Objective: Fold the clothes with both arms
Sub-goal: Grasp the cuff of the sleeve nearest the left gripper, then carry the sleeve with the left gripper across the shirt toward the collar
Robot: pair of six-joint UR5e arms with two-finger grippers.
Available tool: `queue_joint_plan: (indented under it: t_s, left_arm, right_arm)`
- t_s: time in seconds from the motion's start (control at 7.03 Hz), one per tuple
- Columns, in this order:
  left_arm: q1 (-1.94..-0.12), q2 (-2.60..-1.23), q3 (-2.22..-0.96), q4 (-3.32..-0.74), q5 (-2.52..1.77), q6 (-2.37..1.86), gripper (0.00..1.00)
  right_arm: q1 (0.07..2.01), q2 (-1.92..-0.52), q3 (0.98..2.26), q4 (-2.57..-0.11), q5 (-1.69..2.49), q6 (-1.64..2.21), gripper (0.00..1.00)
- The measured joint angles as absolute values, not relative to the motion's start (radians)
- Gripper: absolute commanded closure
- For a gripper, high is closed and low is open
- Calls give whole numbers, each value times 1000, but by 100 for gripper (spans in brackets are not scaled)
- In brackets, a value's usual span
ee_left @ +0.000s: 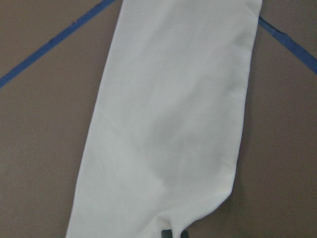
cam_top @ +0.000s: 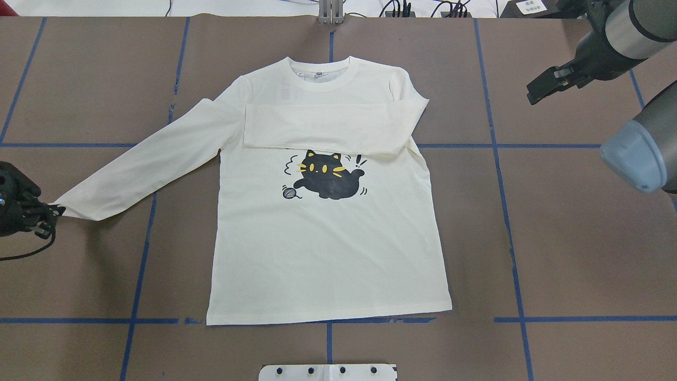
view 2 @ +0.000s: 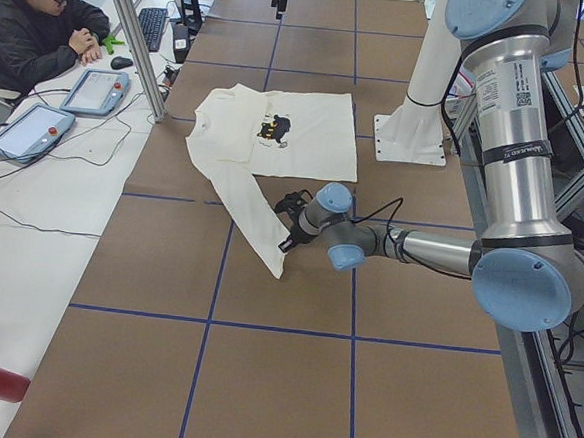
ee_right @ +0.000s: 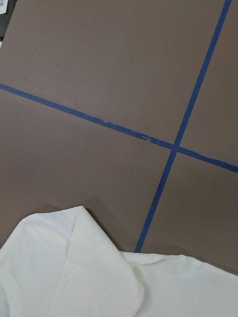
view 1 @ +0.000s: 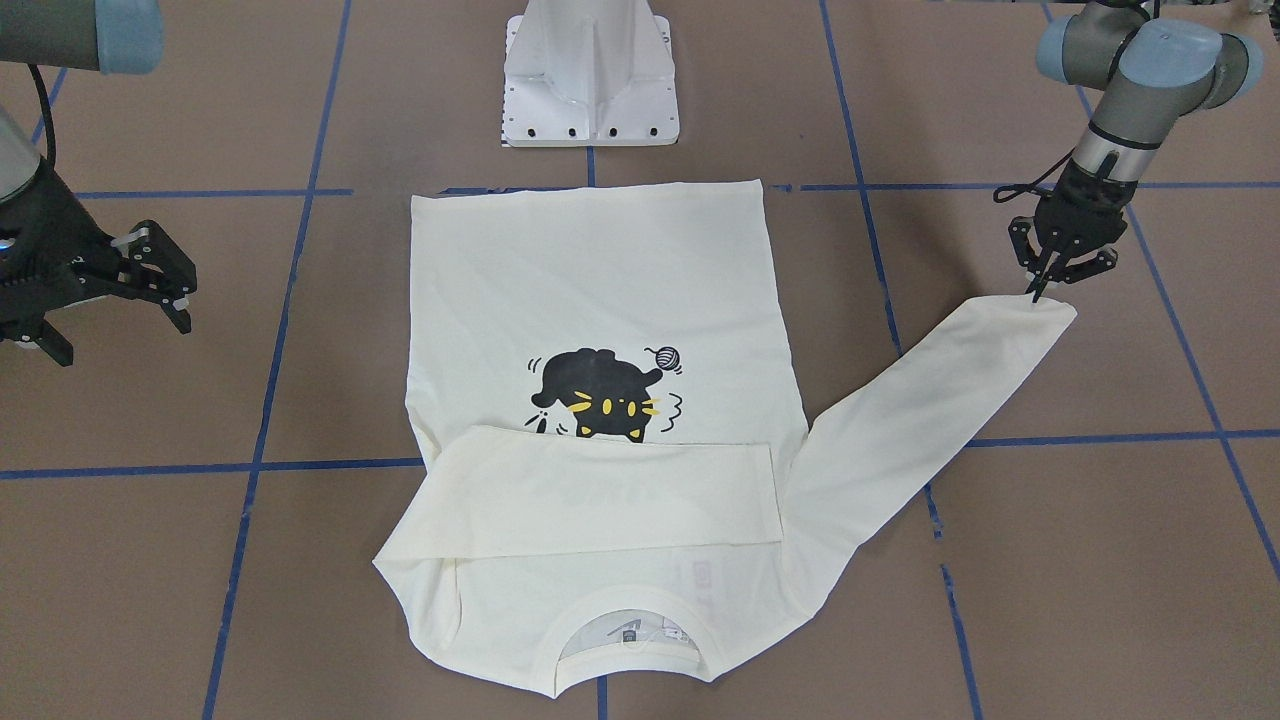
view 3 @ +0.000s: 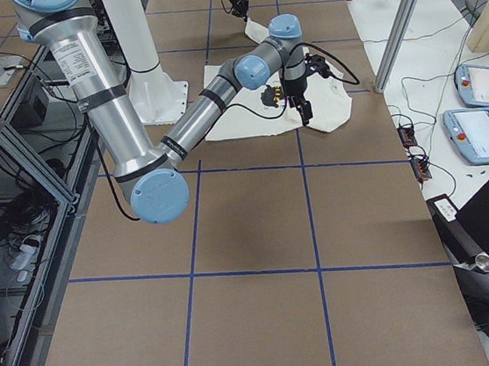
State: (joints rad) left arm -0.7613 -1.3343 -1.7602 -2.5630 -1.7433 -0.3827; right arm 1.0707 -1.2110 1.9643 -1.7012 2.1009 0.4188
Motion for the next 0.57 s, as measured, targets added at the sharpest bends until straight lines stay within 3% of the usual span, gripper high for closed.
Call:
queue_joint_plan:
  t_s: [0.57]
  left_arm:
    - [-925, -1702, -1751, -2258, -1753, -380, 100]
  right_arm:
    - [1071, -1212, 1962, -1702, 2102, 419, 0]
